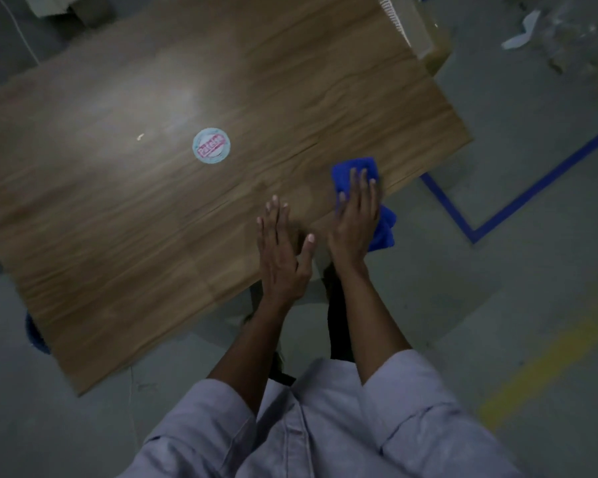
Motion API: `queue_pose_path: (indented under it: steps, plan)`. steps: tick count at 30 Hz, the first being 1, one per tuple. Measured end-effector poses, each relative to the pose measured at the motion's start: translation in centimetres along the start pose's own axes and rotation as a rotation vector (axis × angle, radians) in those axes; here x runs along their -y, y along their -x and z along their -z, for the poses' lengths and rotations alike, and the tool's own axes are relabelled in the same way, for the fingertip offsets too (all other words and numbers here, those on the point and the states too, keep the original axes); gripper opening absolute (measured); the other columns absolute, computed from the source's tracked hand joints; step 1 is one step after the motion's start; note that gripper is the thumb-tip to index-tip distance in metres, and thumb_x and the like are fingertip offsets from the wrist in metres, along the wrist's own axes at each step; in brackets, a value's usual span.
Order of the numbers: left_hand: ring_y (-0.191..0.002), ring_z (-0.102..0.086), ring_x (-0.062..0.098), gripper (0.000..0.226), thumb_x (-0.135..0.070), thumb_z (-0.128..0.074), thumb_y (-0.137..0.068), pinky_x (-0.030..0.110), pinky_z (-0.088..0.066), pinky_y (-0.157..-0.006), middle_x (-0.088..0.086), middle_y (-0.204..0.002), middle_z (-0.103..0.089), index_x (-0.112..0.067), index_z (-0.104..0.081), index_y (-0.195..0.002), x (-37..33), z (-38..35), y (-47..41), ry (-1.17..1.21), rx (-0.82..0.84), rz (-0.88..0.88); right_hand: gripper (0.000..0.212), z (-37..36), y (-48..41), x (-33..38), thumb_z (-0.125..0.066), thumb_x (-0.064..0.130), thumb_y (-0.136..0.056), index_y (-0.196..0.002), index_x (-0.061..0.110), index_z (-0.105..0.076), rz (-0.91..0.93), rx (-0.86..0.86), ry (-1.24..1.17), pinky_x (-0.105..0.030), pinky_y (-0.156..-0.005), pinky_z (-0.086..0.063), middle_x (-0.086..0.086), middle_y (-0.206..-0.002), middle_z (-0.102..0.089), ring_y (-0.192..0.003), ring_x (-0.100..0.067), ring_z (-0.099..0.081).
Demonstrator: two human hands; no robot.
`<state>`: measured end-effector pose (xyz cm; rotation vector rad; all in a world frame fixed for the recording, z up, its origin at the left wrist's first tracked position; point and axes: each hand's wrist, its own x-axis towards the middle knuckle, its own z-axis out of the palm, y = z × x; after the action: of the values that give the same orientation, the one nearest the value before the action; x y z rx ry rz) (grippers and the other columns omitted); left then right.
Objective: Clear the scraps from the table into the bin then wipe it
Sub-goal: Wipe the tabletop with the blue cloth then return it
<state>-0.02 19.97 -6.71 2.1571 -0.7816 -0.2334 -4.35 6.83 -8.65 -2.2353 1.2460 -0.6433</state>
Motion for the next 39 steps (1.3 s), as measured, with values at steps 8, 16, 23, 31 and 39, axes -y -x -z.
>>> queue_pose_path:
  steps: [8, 16, 23, 31, 39]
  plan:
    - [-0.158, -0.013, 0.025, 0.060, -0.040, -0.043, -0.103, 0.054, -0.011, -0.126, 0.009, -0.167, -0.027, -0.007, -0.040, -0.154, -3.5, -6.2, -5.5, -0.027, 0.101, -0.008, 0.059, 1.2, -4.2, -6.3, -0.048, 0.036, -0.105, -0.161, 0.028, -0.031, 0.430, 0.366, 0.339, -0.048, -0.128, -0.007, 0.007, -0.170, -0.021, -0.159, -0.023, -0.010]
    - [-0.158, -0.007, 0.025, 0.066, -0.044, -0.046, -0.101, 0.045, -0.004, -0.128, 0.009, -0.169, -0.020, -0.008, -0.037, -0.156, -7.2, -11.7, -10.4, 0.007, 0.128, -0.023, 0.058, 2.7, -8.0, -8.7, -0.042, 0.043, -0.103, -0.158, 0.025, -0.035, 0.376, 0.395, 0.263, -0.043, -0.127, -0.008, 0.007, -0.166, -0.031, -0.158, -0.019, -0.014]
    - [-0.158, -0.010, 0.024, 0.067, -0.044, -0.048, -0.100, 0.047, -0.006, -0.128, 0.008, -0.168, -0.023, -0.010, -0.036, -0.156, -9.1, -15.0, -11.9, -0.014, 0.113, -0.028, 0.057, 4.4, -12.4, -12.4, -0.041, 0.047, -0.105, -0.160, 0.035, -0.031, 0.366, 0.420, 0.278, -0.042, -0.126, -0.007, 0.018, -0.169, -0.017, -0.158, -0.014, -0.008]
    - [-0.157, -0.014, 0.018, 0.070, -0.048, -0.044, -0.100, 0.038, -0.003, -0.127, 0.006, -0.168, -0.022, -0.012, -0.031, -0.158, -12.5, -17.9, -13.9, 0.025, 0.140, 0.082, 0.052, 6.3, -17.8, -16.4, -0.045, 0.041, -0.108, -0.158, 0.037, -0.034, 0.267, 0.313, 0.225, -0.051, -0.115, -0.023, 0.012, -0.165, -0.031, -0.154, -0.021, -0.024]
    - [-0.157, -0.012, 0.011, 0.066, -0.051, -0.039, -0.103, 0.038, -0.007, -0.129, 0.002, -0.168, -0.023, -0.017, -0.031, -0.159, -13.4, -17.8, -14.4, 0.064, 0.132, 0.209, 0.053, 6.9, -17.3, -15.7, -0.041, 0.036, -0.108, -0.159, 0.027, -0.035, 0.509, 0.442, 0.181, -0.043, -0.125, -0.017, 0.008, -0.168, -0.027, -0.157, -0.018, -0.018]
